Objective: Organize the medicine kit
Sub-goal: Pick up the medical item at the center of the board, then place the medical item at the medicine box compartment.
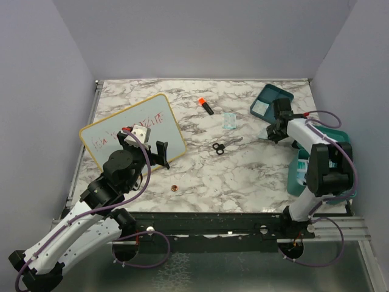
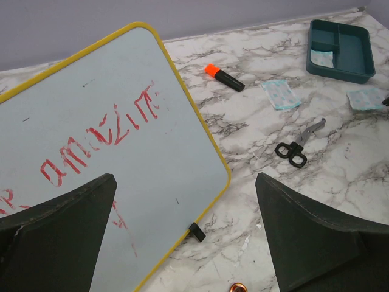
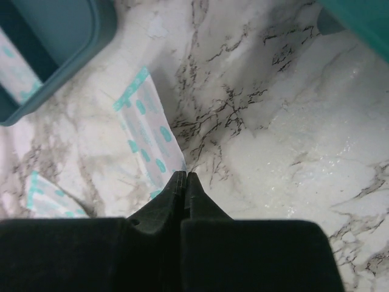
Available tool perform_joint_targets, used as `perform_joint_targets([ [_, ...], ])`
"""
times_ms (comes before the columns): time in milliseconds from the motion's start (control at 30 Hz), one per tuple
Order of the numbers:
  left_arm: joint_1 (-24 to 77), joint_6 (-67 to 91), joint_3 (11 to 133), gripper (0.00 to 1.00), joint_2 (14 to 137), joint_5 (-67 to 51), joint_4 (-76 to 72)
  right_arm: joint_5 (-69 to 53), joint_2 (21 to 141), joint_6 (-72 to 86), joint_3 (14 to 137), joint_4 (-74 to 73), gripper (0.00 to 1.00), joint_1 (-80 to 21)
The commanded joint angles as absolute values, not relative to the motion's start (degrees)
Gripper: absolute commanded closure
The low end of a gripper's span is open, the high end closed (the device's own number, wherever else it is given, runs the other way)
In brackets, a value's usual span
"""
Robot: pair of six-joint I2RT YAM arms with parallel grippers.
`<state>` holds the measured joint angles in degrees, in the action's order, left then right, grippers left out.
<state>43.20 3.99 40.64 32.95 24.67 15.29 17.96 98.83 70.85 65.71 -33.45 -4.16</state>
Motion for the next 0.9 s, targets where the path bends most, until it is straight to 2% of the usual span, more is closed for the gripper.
perform_joint_targets([
  [0,43.1,3.7,40.0,0.01,33.1,23.5,14.2,20.7,92.5,68.6,63.2,-30.0,1.00,-4.3],
  [533,43.1,3.6,39.9,0.01,32.9,23.6,14.3,15.4,88.7,63.3,65.7,-20.2,1.00,-4.3],
  [867,43.1,3.7,39.8,0.01,32.9,23.5,14.3,16.8,93.7,59.3,70.3,-12.3,1.00,-4.2],
])
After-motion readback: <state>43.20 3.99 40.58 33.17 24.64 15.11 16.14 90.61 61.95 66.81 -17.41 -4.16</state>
